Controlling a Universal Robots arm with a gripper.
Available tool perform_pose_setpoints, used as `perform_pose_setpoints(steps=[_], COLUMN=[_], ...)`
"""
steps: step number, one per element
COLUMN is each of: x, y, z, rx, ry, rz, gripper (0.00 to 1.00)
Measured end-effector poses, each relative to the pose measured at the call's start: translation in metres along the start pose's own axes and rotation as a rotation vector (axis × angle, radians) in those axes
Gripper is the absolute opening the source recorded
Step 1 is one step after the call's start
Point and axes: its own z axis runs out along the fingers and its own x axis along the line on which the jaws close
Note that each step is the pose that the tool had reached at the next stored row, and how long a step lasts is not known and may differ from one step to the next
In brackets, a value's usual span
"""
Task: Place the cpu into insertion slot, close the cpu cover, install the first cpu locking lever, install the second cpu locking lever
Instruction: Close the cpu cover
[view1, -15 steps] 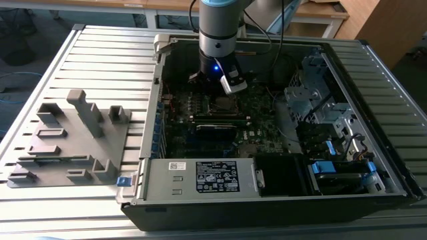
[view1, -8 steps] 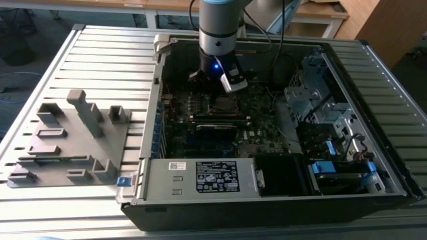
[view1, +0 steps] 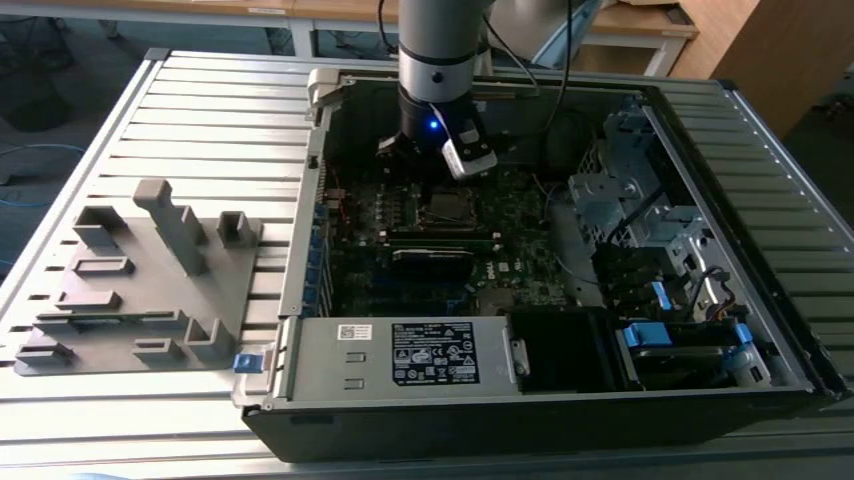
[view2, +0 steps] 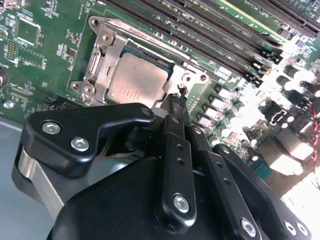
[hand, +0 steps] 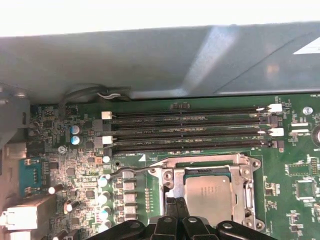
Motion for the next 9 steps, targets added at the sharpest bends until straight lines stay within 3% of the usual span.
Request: perform_pose_setpoints(steps=[9], x=[0.0000], y=[0.0000], z=[-0.0016], rx=[0.0004], ry=[-0.0010], rz=[0.000], gripper=[0.11])
